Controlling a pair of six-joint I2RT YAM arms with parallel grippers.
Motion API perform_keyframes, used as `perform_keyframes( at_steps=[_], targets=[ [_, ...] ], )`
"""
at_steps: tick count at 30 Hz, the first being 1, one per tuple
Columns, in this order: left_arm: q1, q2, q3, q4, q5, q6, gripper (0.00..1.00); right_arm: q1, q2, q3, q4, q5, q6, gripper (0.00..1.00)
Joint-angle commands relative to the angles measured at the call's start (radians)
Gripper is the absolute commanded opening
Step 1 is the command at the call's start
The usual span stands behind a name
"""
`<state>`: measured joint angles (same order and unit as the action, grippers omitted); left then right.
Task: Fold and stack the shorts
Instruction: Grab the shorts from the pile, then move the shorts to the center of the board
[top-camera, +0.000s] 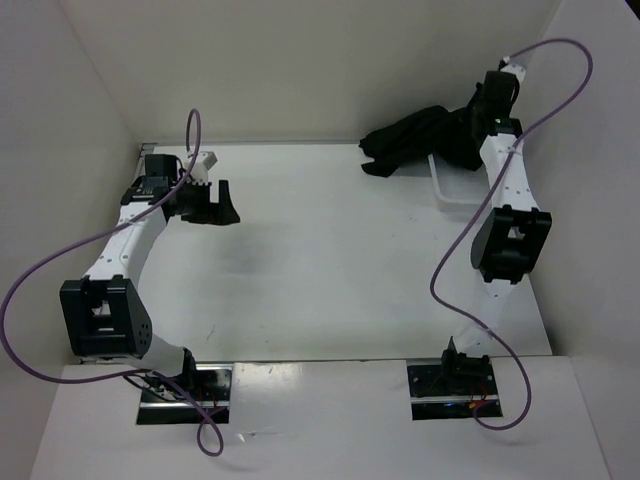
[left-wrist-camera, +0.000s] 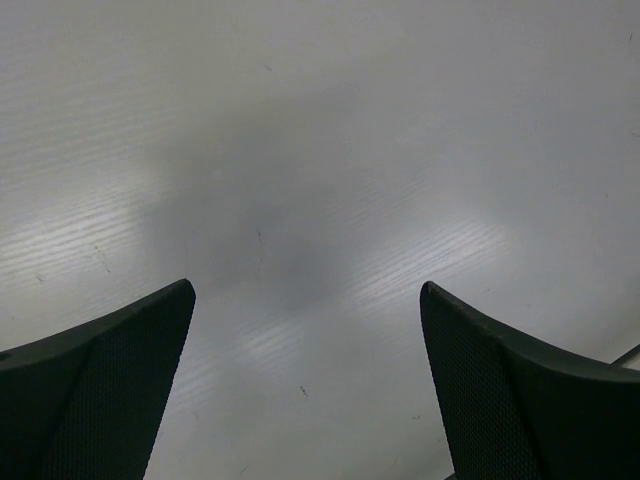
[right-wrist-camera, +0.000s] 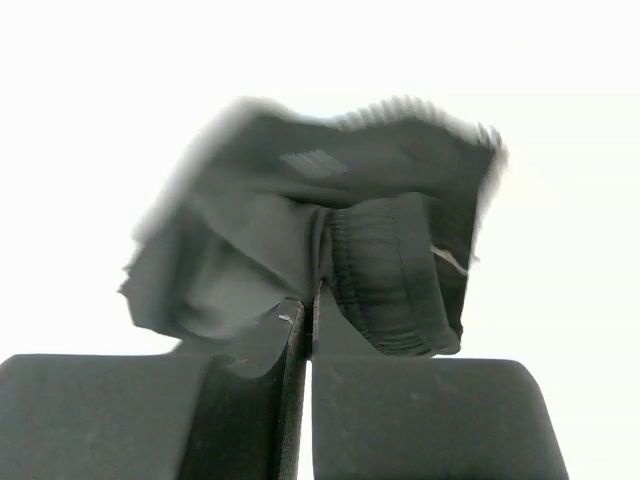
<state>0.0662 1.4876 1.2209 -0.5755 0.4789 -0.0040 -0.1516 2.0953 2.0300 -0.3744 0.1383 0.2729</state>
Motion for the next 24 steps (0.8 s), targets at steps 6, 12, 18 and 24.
perform_keyframes(
  at_steps=[6,12,18,24],
  targets=[
    [0.000,-0.072,0.074,0.092,0.046,0.004,1.00,0.223,-0.363,0.167,0.061,0.003,-0.066,0.00],
    [0.000,-0.105,0.065,0.114,0.011,0.004,1.00,0.470,-0.460,0.096,0.084,-0.054,-0.138,0.00],
    [0.000,-0.139,0.065,0.124,0.001,0.004,1.00,0.662,-0.491,-0.077,0.104,-0.037,-0.121,0.01],
    [-0.009,-0.168,0.019,0.046,0.001,0.004,1.00,0.672,-0.491,-0.367,0.095,-0.169,-0.115,0.69]
  ],
)
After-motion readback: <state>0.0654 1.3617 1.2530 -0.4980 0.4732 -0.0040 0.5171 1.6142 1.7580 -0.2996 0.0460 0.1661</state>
